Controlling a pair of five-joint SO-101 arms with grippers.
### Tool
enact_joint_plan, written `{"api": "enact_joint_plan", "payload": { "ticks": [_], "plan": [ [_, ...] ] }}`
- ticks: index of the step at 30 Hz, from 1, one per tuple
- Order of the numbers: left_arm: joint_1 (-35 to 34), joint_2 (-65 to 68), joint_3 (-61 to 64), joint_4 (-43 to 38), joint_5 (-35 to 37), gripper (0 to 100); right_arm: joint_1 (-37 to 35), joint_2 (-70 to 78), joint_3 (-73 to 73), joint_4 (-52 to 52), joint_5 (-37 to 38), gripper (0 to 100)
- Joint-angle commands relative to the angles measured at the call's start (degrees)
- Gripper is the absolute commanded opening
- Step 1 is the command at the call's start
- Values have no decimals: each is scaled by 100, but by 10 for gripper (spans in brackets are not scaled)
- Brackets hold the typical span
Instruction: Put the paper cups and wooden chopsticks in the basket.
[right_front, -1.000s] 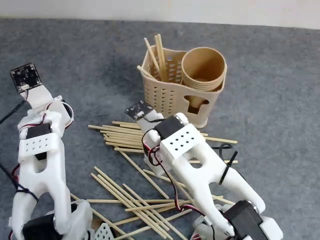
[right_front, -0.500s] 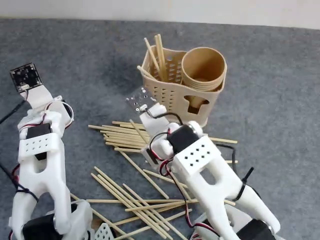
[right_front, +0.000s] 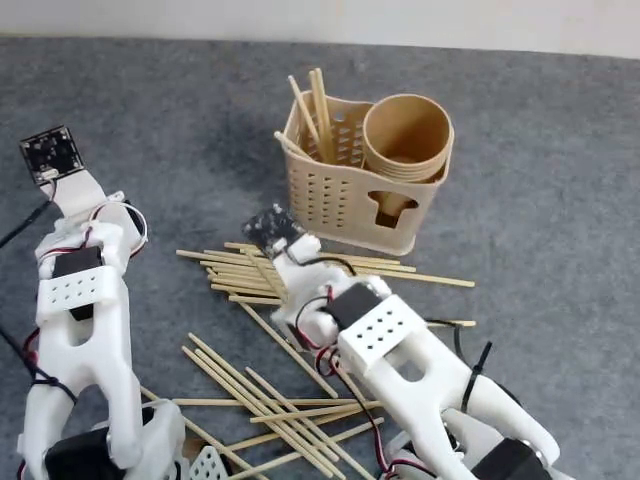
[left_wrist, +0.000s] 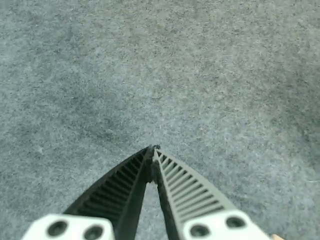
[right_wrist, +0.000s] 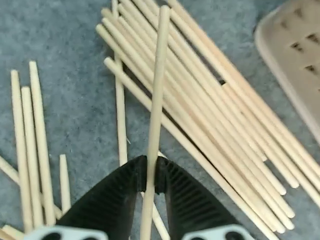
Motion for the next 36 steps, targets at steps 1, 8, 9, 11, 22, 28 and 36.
{"api": "enact_joint_plan", "payload": {
  "ticks": [1,8,9,11,22,28,36],
  "plan": [
    [-92,-163,-40,-114,18,8,-66,-224,101,-215,703,5],
    [-92,-163,-40,-123,18,8,-75,-224,312,-224,1160,10],
    [-92,-163,-40,-123,18,8,-75,-224,321,-224,1160,11],
    [-92,-163,-40,-123,18,8,-75,-224,321,-215,1266,33],
    [-92,-163,-40,-123,18,8,-84,-224,664,-163,1952,146],
    [-92,-163,-40,-123,18,8,-84,-224,620,312,1952,152],
    [-92,-163,-40,-123,18,8,-84,-215,646,303,1925,245]
  ]
}}
